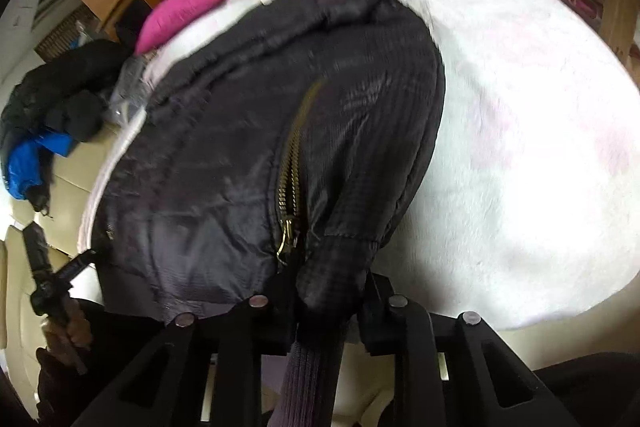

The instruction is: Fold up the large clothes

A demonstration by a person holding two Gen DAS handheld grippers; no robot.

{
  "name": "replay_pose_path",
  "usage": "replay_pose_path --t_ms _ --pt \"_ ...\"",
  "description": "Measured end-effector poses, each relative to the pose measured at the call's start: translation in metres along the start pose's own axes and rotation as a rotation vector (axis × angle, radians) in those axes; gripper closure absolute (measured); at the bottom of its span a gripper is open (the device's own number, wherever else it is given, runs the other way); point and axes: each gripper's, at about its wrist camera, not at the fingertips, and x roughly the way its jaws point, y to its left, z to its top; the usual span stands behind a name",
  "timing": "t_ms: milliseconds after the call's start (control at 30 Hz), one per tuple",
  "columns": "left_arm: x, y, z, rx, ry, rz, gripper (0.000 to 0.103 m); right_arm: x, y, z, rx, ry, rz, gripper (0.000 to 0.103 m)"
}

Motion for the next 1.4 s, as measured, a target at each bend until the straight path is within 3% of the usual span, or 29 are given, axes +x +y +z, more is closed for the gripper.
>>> replay_pose_path --t_ms 100,167,233,267,300,400,533,867,1067,1267,1400 --pt "0.009 -0.003 -0.001 0.016 0.037 0.021 0.074 -0.015 0.005 0.004 -0.022 -0.068 0.046 0.078" --pt "0.012 -0.004 -0.003 0.031 0.046 0.033 0.073 -0.009 0.005 0.004 -0.012 -0.047 0.057 0.078" --pt "0.010 -0.002 -0.004 0.024 0.038 0.014 0.075 0.002 0.000 -0.001 -0.009 0.019 0.032 0.075" --pt "0.008 -0.001 -0.003 0.020 0.025 0.008 0.084 0.009 -0.002 -0.003 0.002 0.049 0.009 0.073" --pt "0.007 0.000 -0.003 0.020 0.020 0.007 0.086 0.014 -0.005 -0.006 0.021 0.066 -0.003 0.073" --pt "0.002 -0.001 -0.002 0.025 -0.005 -0.003 0.088 0.017 -0.011 -0.006 0.042 0.071 0.029 0.072" --pt "-0.009 -0.003 0.004 0.044 -0.035 -0.016 0.089 0.017 -0.009 -0.001 -0.016 0.066 0.003 0.078" --pt "-0.058 -0.009 0.049 0.092 -0.142 -0.081 0.089 -0.031 0.017 0.031 -0.071 -0.129 0.031 0.081" --pt "-0.070 -0.026 0.107 0.147 -0.188 -0.109 0.089 -0.057 0.029 0.079 -0.093 -0.238 0.057 0.081" --pt "-0.055 -0.039 0.204 0.156 -0.231 -0.118 0.090 -0.059 0.039 0.160 -0.075 -0.336 0.077 0.082" --pt "-0.017 -0.040 0.289 0.116 -0.221 -0.119 0.090 -0.042 0.040 0.233 -0.051 -0.377 0.069 0.082"
